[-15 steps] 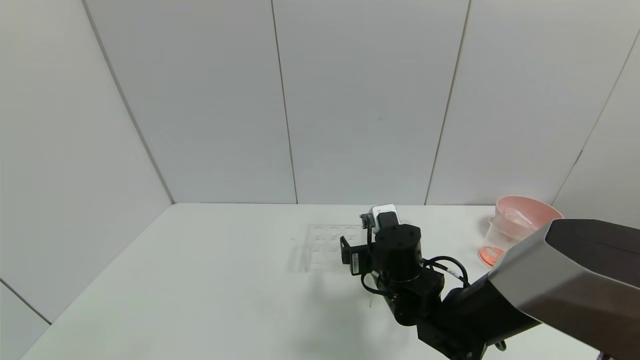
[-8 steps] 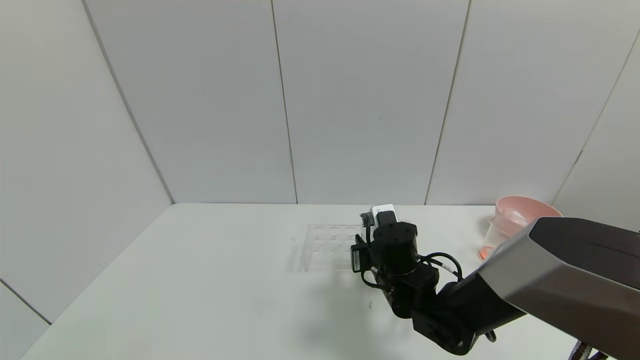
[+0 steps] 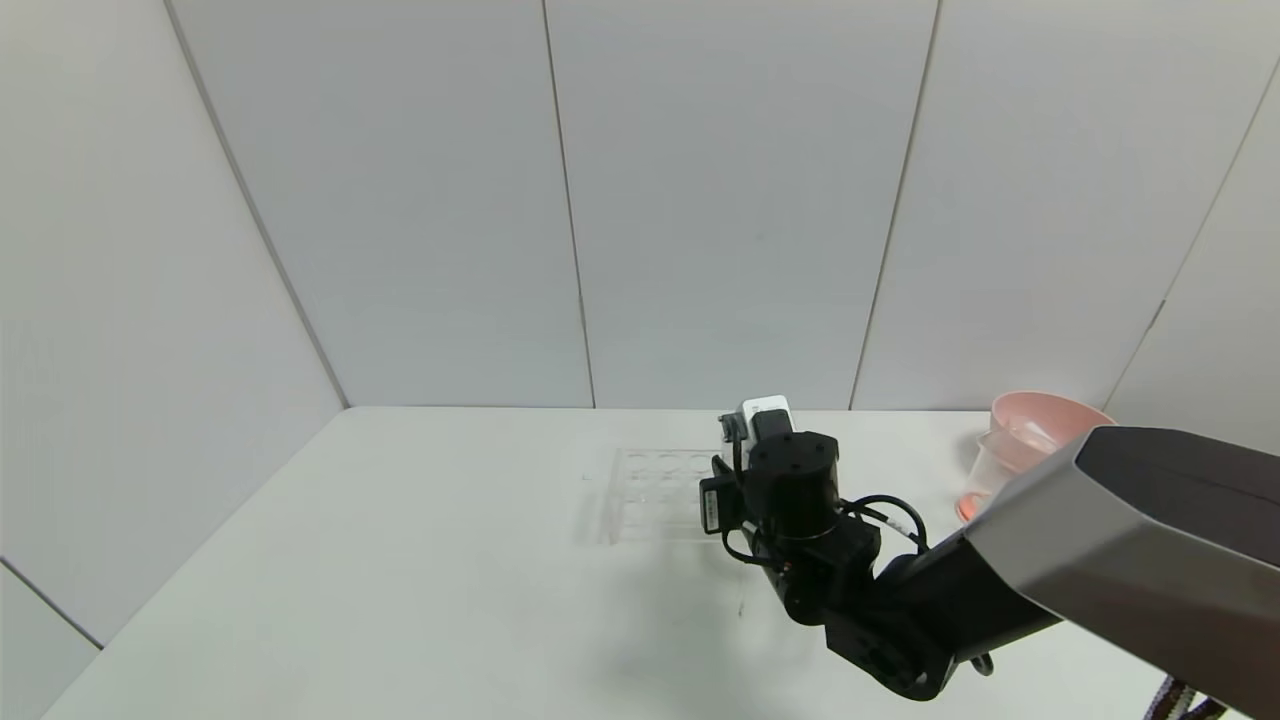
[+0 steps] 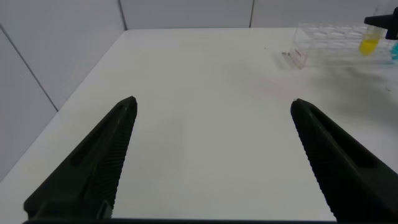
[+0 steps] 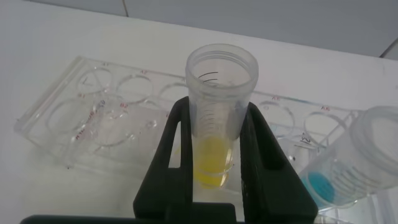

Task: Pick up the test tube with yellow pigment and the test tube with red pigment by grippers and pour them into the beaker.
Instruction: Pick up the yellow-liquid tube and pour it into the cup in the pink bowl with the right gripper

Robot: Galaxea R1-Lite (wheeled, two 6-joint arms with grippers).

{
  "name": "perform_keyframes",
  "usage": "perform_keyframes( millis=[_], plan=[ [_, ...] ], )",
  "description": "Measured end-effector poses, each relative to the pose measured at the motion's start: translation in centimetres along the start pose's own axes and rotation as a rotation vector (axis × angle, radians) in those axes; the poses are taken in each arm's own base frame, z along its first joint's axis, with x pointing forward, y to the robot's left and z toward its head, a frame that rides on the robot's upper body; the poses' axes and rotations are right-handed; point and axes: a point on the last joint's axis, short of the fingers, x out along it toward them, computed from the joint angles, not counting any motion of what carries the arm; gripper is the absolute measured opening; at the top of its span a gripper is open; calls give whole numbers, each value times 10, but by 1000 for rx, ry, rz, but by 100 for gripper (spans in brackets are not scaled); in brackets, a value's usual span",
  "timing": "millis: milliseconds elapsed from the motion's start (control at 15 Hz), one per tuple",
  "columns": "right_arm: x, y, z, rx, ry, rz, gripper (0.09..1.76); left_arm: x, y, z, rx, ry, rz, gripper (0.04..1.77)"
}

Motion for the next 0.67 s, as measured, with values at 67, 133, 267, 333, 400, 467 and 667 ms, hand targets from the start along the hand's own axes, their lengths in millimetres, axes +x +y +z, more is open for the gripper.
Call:
perform_keyframes(
  millis=[67, 133, 267, 333, 400, 467, 667],
  plan=[
    [-2, -1, 5, -2, -10, 1, 49, 0, 0, 0, 0, 0, 0, 176],
    [-3, -2, 12, -6, -25, 2, 49, 0, 0, 0, 0, 0, 0, 176],
    [-9, -4, 27, -8, -60, 1, 49, 0, 0, 0, 0, 0, 0, 176],
    [-12, -6, 37, 2, -86, 1, 49, 0, 0, 0, 0, 0, 0, 176],
    [-15, -8, 48, 15, -113, -1, 49, 0, 0, 0, 0, 0, 0, 176],
    [-20, -10, 60, 31, -144, 0, 49, 0, 0, 0, 0, 0, 0, 176],
    [-31, -34, 100, 63, -235, -40, 49, 0, 0, 0, 0, 0, 0, 176]
  ],
)
